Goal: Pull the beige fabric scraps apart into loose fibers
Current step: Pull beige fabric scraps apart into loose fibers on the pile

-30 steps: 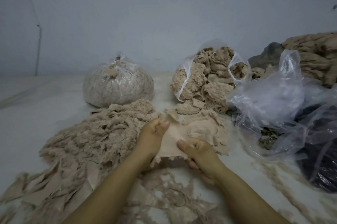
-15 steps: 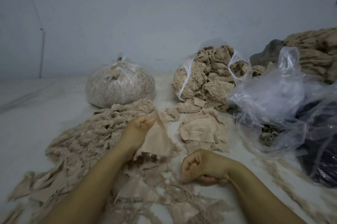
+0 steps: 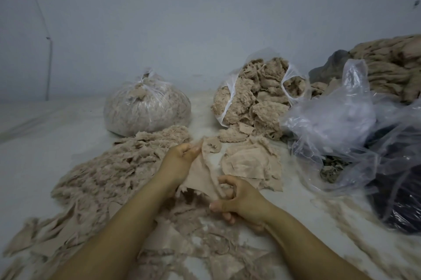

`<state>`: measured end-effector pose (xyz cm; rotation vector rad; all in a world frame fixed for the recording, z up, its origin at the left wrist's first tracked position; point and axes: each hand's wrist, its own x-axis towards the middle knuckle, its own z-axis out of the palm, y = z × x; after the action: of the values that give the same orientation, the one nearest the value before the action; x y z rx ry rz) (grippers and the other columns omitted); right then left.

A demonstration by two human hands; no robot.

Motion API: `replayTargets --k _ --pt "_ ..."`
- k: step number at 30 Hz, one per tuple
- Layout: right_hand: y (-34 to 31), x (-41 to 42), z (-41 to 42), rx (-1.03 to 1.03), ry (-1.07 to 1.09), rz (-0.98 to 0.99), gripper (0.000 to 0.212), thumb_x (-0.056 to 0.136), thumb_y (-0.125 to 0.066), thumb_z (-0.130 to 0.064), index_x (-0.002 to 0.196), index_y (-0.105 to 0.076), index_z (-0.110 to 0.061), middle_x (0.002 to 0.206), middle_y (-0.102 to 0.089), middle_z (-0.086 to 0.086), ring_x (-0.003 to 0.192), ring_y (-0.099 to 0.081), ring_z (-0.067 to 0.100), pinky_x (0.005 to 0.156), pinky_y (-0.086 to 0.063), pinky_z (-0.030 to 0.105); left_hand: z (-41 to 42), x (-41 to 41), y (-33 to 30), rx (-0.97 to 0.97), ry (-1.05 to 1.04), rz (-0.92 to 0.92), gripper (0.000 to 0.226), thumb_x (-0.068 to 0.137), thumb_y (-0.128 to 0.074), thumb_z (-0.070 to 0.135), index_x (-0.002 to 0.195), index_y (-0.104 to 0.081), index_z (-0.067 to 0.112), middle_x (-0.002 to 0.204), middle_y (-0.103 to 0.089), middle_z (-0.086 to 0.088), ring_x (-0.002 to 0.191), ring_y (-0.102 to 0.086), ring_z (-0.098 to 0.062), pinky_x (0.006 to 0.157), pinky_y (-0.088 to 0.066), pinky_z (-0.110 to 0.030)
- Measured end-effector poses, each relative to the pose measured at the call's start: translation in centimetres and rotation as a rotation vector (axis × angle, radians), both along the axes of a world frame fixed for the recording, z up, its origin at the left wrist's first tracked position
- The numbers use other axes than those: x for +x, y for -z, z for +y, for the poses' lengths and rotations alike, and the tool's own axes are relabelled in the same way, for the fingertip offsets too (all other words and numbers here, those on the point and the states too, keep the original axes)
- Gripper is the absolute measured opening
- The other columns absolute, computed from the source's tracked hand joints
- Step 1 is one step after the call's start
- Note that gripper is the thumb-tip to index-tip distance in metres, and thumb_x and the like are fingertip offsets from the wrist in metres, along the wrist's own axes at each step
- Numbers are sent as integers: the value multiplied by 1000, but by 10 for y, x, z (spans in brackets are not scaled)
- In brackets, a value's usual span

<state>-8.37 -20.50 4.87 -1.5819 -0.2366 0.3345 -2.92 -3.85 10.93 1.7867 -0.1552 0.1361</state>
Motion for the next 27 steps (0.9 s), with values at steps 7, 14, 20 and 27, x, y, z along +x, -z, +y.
replayTargets --k 7,14,20,27 --pt "-17 1 9 -116 258 -137 82 57 -70 -67 127 -46 -32 92 -68 1 72 -66 12 63 -54 26 3 -5 -12 296 129 -125 36 93 -57 23 57 -54 16 44 -51 17 45 -46 5 47 -35 -9" --pt "-23 27 -10 87 722 -284 27 89 -65 -15 68 -53 -3 54 -45 -3 51 -38 9 48 -32 18 -27 9 7 277 170 -152 32 91 -61 23 77 -63 -5 64 -51 -5 58 -45 -12 57 -35 -26" --pt "-41 62 -50 -44 918 -276 36 88 -65 -30 80 -61 5 67 -56 11 65 -52 25 63 -38 33 -32 34 6 182 48 -108 34 96 -54 21 65 -53 6 51 -48 1 37 -40 -7 40 -34 -18" --pt "-11 65 -60 -761 964 -547 33 91 -59 -24 123 -58 -19 119 -52 10 114 -46 32 94 -34 38 10 34 24 701 183 -210 9 91 -60 22 85 -61 16 84 -58 5 77 -53 -9 66 -39 -16"
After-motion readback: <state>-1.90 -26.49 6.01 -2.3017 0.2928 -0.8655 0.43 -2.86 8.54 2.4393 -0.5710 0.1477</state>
